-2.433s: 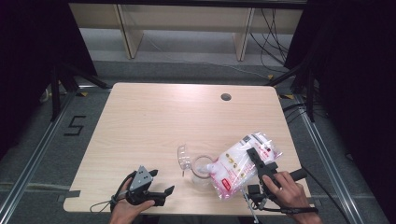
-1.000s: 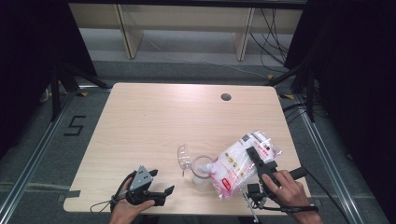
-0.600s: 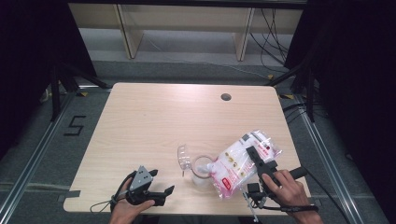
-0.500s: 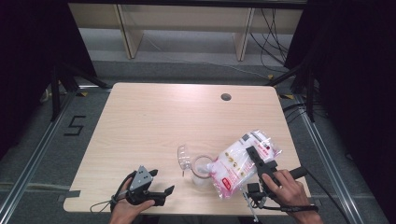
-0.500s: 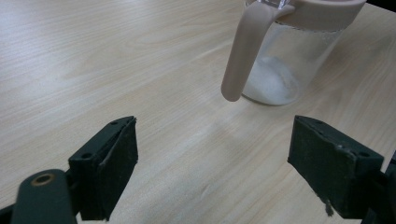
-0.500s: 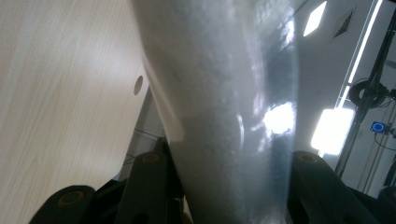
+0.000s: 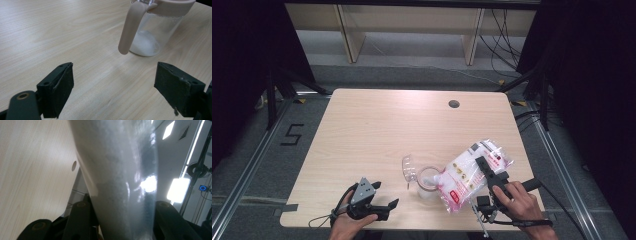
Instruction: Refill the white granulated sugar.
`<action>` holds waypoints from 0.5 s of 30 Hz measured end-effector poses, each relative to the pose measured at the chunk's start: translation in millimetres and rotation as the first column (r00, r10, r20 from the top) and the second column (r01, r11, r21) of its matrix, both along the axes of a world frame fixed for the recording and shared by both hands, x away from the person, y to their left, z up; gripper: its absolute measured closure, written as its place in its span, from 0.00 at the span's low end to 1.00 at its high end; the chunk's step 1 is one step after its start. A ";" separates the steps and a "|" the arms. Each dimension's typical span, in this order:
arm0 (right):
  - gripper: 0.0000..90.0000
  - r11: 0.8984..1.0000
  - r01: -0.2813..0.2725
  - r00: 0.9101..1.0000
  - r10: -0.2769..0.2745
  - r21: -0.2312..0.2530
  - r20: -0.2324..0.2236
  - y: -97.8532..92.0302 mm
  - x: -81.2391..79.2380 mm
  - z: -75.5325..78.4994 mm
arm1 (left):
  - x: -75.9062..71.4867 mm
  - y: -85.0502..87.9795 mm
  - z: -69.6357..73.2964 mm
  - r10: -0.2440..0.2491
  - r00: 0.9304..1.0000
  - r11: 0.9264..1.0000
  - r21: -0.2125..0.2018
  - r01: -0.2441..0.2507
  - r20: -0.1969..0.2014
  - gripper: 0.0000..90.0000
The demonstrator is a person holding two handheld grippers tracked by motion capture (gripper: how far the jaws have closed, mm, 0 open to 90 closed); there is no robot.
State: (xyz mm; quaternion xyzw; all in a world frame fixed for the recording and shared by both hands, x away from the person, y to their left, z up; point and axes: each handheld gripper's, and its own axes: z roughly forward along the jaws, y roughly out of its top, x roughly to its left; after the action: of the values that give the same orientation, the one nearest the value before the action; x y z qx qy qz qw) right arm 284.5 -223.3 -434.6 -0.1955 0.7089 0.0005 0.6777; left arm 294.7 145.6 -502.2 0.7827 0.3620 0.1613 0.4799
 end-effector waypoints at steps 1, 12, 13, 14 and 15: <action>0.72 1.000 -0.001 1.000 0.001 0.000 0.001 0.0 0.1 0.0 | -0.2 0.2 0.2 0.002 1.000 1.000 0.004 -0.002 -0.001 0.17; 0.73 1.000 -0.007 1.000 0.007 -0.009 0.002 0.9 0.9 2.1 | -0.4 -0.3 0.1 0.006 1.000 1.000 0.000 -0.006 -0.004 0.17; 0.73 1.000 -0.007 1.000 0.007 -0.009 0.001 1.0 1.0 2.2 | -0.2 -0.2 0.0 0.002 1.000 1.000 -0.002 -0.002 -0.003 0.17; 0.73 1.000 -0.003 1.000 0.003 0.000 -0.005 0.7 1.2 1.3 | -0.3 -0.5 -0.2 0.004 1.000 1.000 -0.007 -0.004 -0.007 0.17; 0.73 1.000 -0.004 1.000 0.004 0.003 -0.004 0.6 1.2 1.3 | -0.3 -0.3 -0.1 0.003 1.000 1.000 -0.004 -0.003 -0.006 0.17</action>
State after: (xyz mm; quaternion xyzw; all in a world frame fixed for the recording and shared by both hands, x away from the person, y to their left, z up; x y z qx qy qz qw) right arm 285.6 -222.7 -433.3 -0.1960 0.7100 0.0030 0.6763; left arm 294.4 145.3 -502.3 0.7816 0.3650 0.1589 0.4802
